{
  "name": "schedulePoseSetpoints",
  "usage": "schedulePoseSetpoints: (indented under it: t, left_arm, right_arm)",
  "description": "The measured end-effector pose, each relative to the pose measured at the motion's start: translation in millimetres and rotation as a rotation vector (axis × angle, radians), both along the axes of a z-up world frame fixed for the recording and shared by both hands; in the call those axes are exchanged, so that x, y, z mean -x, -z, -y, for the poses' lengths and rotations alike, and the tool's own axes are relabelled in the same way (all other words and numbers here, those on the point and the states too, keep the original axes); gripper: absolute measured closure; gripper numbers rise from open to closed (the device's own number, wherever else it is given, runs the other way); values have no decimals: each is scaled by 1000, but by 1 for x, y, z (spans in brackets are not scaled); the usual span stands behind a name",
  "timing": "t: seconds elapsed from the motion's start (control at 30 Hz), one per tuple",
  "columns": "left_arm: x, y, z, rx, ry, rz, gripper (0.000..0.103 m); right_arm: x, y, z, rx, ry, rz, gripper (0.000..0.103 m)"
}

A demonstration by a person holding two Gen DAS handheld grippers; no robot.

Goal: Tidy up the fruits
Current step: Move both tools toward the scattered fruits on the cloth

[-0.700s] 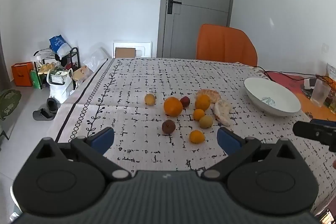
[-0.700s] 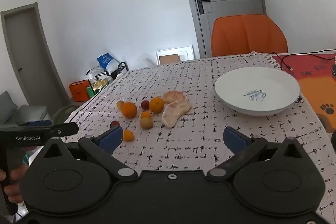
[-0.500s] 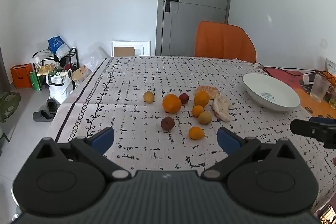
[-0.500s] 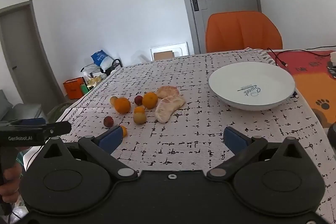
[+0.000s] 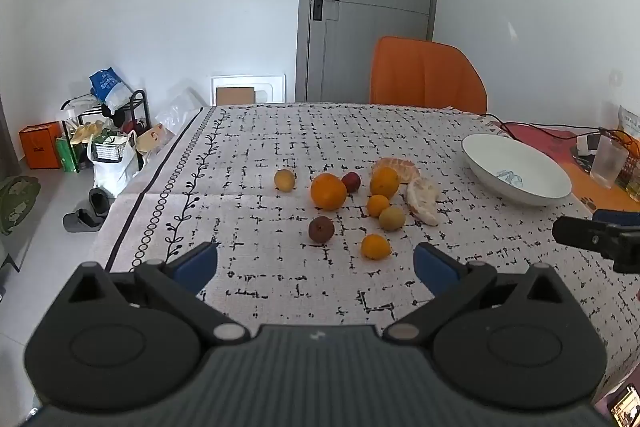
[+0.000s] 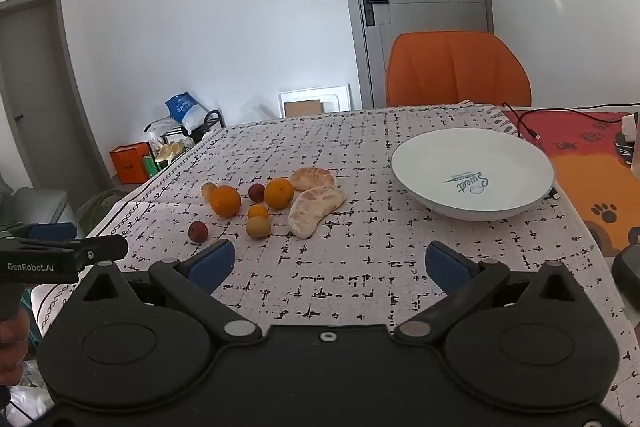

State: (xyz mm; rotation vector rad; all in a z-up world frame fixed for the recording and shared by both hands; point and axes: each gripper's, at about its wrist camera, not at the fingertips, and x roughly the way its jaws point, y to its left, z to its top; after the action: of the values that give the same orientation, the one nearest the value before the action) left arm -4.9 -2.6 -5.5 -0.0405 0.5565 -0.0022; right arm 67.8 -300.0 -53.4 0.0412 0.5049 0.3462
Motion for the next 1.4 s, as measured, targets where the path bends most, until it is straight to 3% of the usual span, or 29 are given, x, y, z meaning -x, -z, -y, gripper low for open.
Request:
schedulePoseSetpoints:
  t: [1.4]
  left_arm:
    - [2,-3,0,2,-1,24,0]
  right_arm:
    - [7,-1,15,13,28,22,0]
